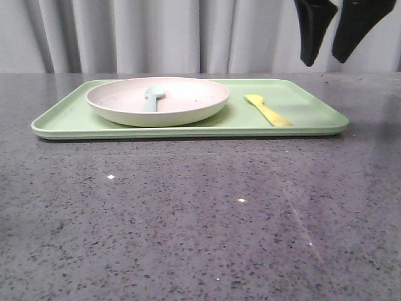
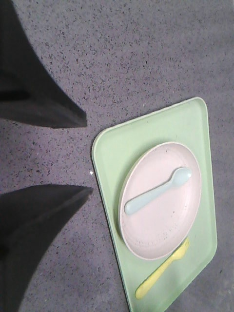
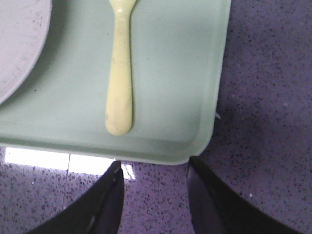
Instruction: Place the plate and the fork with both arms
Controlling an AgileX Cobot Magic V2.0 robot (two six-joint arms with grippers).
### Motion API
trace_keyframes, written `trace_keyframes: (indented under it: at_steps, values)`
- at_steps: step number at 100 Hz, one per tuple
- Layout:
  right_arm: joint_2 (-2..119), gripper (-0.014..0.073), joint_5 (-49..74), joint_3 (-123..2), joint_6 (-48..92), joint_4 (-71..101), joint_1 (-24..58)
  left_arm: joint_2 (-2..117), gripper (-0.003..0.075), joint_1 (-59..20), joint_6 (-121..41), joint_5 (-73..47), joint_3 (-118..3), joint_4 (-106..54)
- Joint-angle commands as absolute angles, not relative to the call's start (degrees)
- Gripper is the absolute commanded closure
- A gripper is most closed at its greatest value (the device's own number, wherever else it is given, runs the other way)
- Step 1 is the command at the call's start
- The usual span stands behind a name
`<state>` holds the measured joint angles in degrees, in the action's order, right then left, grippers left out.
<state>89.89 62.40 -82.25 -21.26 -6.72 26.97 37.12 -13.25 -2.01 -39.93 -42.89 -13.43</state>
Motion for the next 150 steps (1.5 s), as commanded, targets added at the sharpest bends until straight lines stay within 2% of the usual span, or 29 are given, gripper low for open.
trace_keyframes:
  at_steps: [1, 15, 27, 50, 67, 94, 113, 150]
  values:
    - [82.61, 0.0266, 57.13, -78.75, -21.22, -7.49, 26.81, 37.16, 0.0438, -13.18, -1.59, -36.22, -43.85, -14.50]
    - [75.05, 0.0266, 52.97, -71.63, -21.22, -7.49, 26.81, 36.07, 0.0445, -13.18, -1.59, -34.77, -42.52, -14.50]
    - [68.68, 0.0266, 50.18, -66.33, -21.22, -7.49, 26.81, 33.30, 0.0491, -13.18, -1.59, -33.24, -41.06, -14.50]
    - [56.70, 0.0266, 45.46, -57.32, -21.22, -7.49, 26.81, 27.18, 0.0610, -13.18, -1.59, -33.14, -38.25, -14.39]
    - [48.52, 0.0289, 42.90, -51.97, -21.22, -7.54, 26.81, 22.53, 0.0741, -13.18, -1.59, -33.14, -35.87, -14.39]
    - [36.51, 0.0542, 42.64, -44.81, -21.22, -7.59, 26.81, 17.05, 0.0741, -13.18, -1.59, -35.93, -32.67, -14.39]
    - [29.07, 0.0658, 42.99, -39.82, -21.22, -8.08, 26.81, 16.57, 0.0741, -13.18, -1.59, -38.39, -32.29, -14.39]
    - [21.27, 0.0662, 43.65, -35.02, -21.22, -8.04, 26.81, 16.57, 0.0741, -13.18, -1.59, -38.28, -32.29, -14.39]
